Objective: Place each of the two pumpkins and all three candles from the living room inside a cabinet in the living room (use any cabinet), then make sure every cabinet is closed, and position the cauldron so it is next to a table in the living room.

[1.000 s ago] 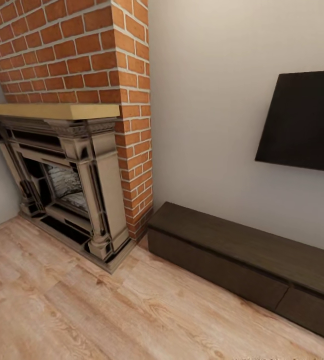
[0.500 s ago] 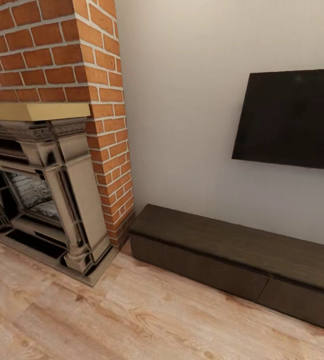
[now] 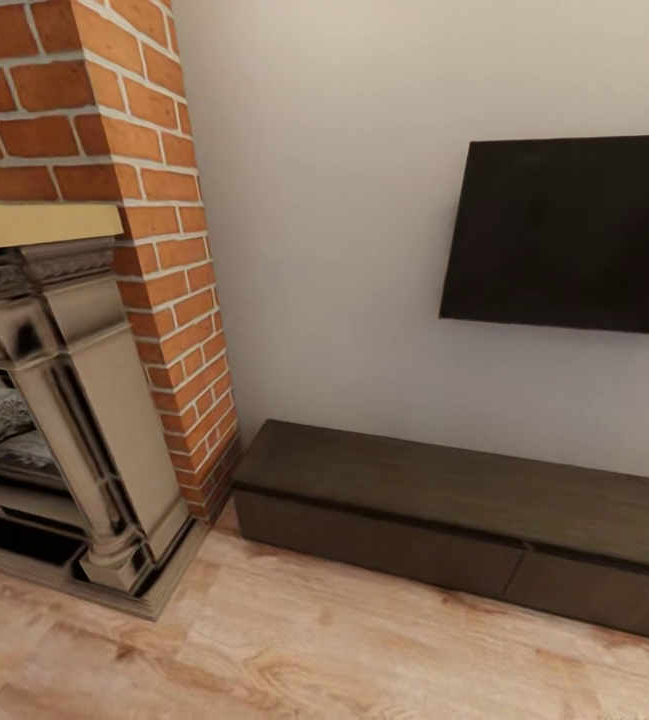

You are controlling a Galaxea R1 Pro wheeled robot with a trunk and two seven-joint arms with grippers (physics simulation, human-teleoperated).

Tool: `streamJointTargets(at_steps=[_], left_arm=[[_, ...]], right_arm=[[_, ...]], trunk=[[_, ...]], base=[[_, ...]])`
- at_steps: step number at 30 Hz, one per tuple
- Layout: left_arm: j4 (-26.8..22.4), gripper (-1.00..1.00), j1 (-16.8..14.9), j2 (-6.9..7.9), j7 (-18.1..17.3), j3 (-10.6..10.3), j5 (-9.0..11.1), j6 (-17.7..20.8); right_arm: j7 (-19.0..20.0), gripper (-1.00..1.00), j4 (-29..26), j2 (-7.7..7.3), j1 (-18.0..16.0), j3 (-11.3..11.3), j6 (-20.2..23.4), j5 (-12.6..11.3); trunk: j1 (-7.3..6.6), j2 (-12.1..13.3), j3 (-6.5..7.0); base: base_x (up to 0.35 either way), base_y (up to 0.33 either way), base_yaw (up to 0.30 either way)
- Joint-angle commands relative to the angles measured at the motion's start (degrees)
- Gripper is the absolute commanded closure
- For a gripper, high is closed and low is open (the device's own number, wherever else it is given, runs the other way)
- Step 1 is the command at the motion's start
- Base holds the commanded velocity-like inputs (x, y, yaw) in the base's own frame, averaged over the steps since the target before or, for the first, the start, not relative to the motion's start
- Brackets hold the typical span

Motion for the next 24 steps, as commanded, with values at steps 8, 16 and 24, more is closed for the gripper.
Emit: streamJointTargets(at_steps=[8,16,24], left_arm=[[0.02,-1.0,-0.01,0.0,-0.05,-0.1,-0.01,-0.18],[0.02,-1.0,0.02,0.0,-0.04,-0.11,-0.01,-0.17],[0.02,-1.0,-0.01,0.0,-0.04,-0.26,-0.05,-0.18]], right_arm=[[0.01,-1.0,0.0,0.0,0.07,-0.02,-1.05,-0.09],[0.2,-1.0,0.0,-0.12,0.1,-0.02,-1.16,-0.06],[0.43,-1.0,0.0,-0.17,0.15,-0.02,-1.18,-0.05]], trunk=[[0.02,-0.02,-0.16],[0.02,-0.02,-0.17],[0.02,-0.02,-0.08]], base=[[0.24,0.203,-0.274],[0.24,0.141,-0.276],[0.195,0.051,-0.288]])
